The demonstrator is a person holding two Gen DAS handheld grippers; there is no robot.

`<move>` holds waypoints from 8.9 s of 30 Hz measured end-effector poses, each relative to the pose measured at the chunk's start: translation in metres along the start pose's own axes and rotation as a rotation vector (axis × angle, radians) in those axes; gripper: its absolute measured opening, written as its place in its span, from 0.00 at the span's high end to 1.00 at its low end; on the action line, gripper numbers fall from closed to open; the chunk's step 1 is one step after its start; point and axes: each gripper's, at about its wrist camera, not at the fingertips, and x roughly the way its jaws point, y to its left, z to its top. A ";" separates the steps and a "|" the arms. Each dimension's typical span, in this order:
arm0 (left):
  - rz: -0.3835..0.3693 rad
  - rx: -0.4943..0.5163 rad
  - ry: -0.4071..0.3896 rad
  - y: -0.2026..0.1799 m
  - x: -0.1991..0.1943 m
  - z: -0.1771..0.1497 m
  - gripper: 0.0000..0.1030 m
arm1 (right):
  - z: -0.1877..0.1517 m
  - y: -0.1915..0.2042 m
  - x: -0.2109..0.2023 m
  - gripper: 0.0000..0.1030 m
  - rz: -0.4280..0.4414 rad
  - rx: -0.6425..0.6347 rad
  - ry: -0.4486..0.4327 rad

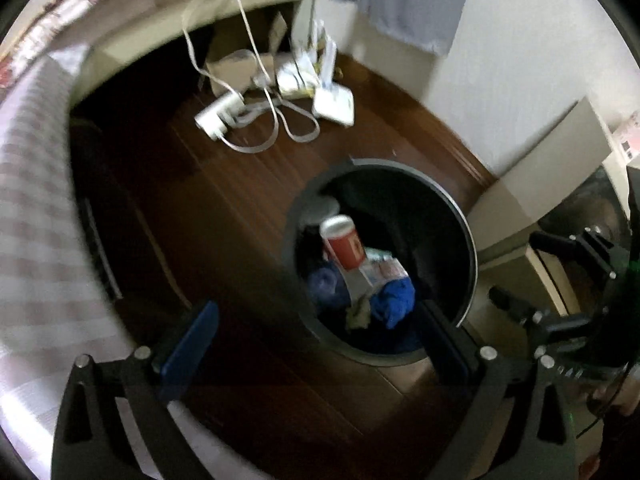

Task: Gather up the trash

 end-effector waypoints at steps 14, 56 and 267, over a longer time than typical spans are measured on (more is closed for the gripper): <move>0.056 -0.076 -0.164 0.053 -0.048 0.000 0.04 | 0.046 0.056 -0.050 0.18 0.033 0.024 -0.121; 0.247 -0.391 -0.454 0.234 -0.168 -0.067 0.04 | 0.150 0.240 -0.139 0.03 0.138 -0.260 -0.285; 0.118 -0.108 -0.454 0.062 -0.182 -0.049 0.04 | 0.033 0.144 -0.195 0.00 -0.063 0.056 -0.302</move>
